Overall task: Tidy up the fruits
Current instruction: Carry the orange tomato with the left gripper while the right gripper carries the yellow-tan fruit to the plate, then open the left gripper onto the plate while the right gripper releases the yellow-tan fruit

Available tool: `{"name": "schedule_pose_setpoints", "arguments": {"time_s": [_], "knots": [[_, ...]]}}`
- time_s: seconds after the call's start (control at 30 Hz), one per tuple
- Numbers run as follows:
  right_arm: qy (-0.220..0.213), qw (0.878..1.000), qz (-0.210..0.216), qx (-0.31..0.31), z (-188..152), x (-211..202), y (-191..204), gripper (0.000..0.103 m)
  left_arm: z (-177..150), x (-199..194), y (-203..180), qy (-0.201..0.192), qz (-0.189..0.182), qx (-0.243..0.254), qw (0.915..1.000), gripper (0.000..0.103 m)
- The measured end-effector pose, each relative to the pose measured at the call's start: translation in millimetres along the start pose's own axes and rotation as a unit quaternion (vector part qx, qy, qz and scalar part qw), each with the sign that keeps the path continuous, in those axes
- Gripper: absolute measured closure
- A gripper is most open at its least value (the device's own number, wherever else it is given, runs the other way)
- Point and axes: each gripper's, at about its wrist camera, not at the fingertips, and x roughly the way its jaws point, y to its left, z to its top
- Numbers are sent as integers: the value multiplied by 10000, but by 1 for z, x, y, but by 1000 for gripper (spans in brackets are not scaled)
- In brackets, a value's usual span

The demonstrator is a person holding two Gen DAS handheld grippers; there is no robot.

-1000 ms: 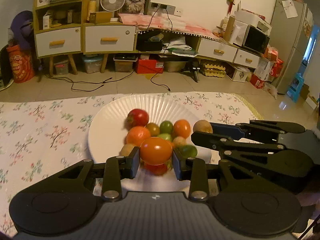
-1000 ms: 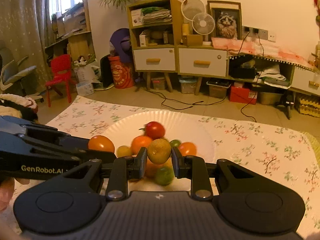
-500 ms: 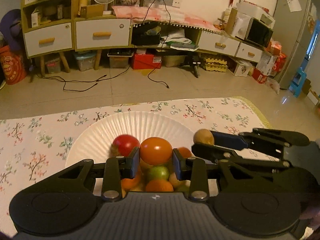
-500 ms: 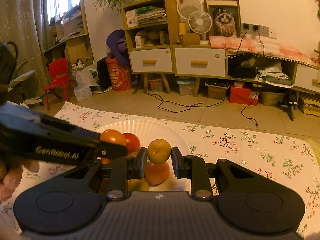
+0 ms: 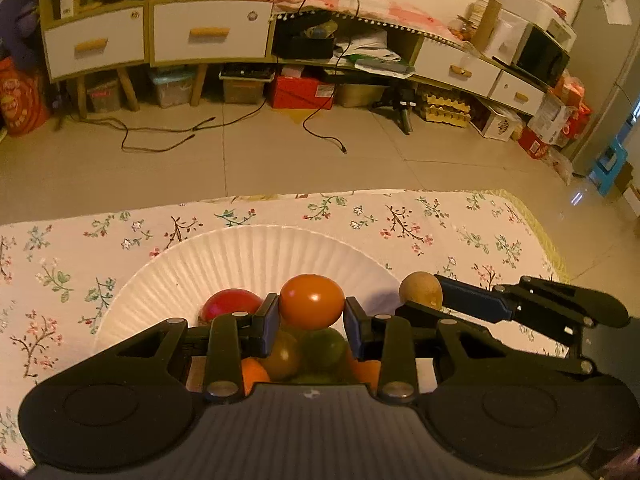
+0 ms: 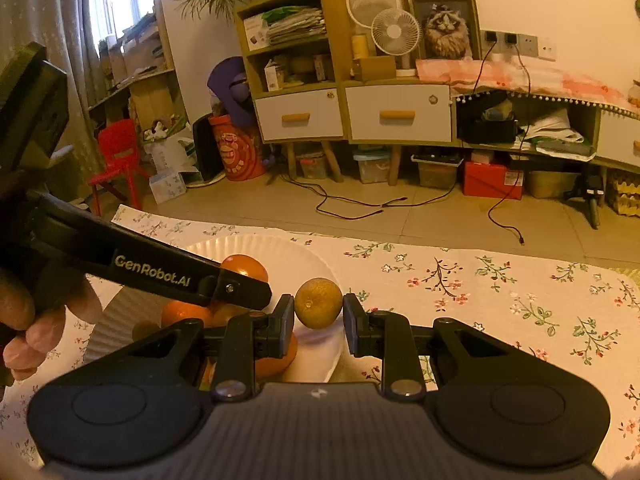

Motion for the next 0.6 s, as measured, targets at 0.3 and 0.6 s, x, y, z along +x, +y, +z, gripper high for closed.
{"name": "schedule_pose_setpoints", "arguments": {"time_s": [0.3,0.6], "knots": [[7,9998,174,-64,0,6,1,79,4,3,2,91,31,-331,9994,67],[67,9995,272,-134,1,13,4,79,5,-7,6,-131,42,-418,9990,63]]}}
